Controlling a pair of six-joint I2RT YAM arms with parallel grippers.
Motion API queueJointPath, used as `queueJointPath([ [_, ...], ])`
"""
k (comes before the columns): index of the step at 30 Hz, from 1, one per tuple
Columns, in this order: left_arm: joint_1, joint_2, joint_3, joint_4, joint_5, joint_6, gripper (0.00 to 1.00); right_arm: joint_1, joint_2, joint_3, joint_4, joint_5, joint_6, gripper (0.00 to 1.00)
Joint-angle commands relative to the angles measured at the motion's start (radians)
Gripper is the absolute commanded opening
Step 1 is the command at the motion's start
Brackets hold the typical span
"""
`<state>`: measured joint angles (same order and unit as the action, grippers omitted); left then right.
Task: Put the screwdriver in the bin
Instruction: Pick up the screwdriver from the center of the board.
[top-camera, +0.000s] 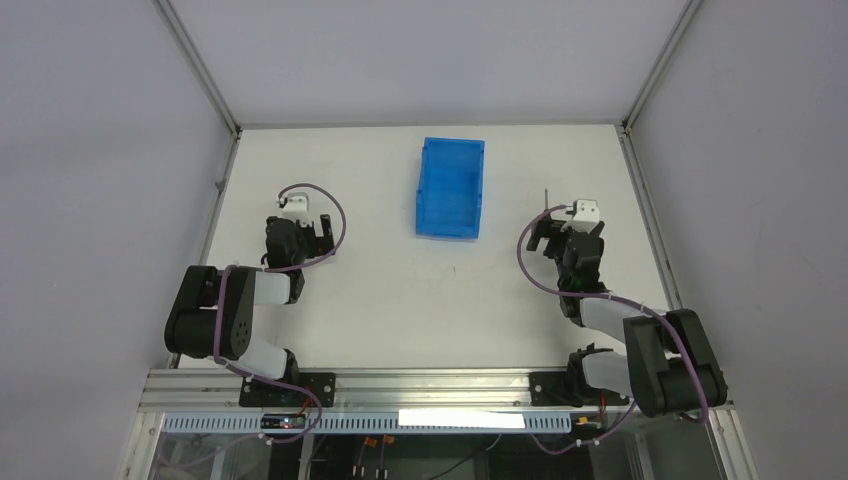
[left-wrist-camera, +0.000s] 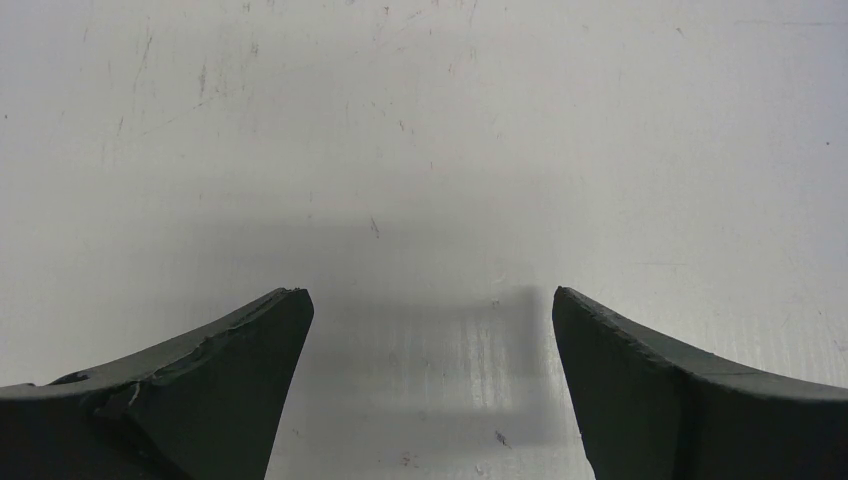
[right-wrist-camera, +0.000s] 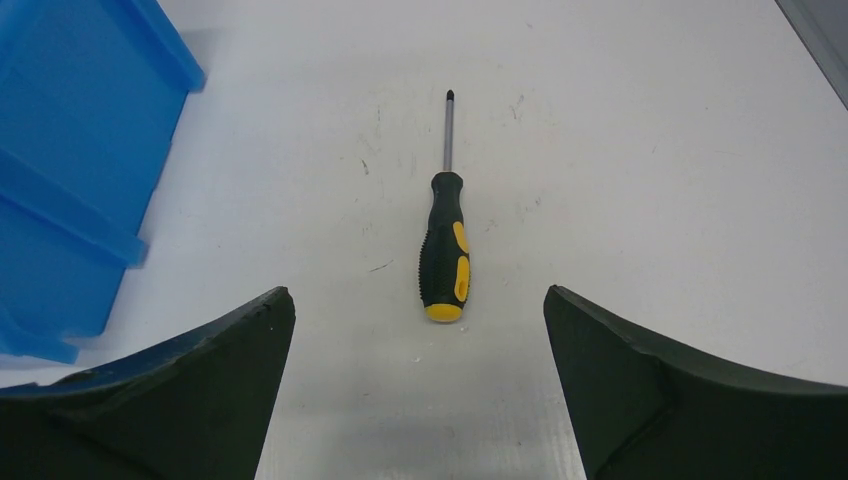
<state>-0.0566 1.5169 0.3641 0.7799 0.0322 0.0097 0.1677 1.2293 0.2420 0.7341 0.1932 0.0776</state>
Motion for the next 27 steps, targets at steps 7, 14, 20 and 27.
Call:
queueJointPath([
  [7,0.013,-0.01,0.018,0.027,-0.001,-0.008,1.0,-0.006,0.009,0.037,0.013,0.013,0.016,0.99],
  [14,0.013,-0.01,0.018,0.027,-0.001,-0.007,1.0,-0.005,0.018,0.067,-0.029,0.044,0.025,0.99],
  [20,0.013,-0.009,0.018,0.027,0.0,-0.008,1.0,-0.006,-0.084,0.189,-0.287,0.014,0.017,0.99],
  [27,0.013,-0.009,0.018,0.027,0.0,-0.008,1.0,-0.005,-0.175,0.432,-0.65,-0.027,0.025,0.99],
])
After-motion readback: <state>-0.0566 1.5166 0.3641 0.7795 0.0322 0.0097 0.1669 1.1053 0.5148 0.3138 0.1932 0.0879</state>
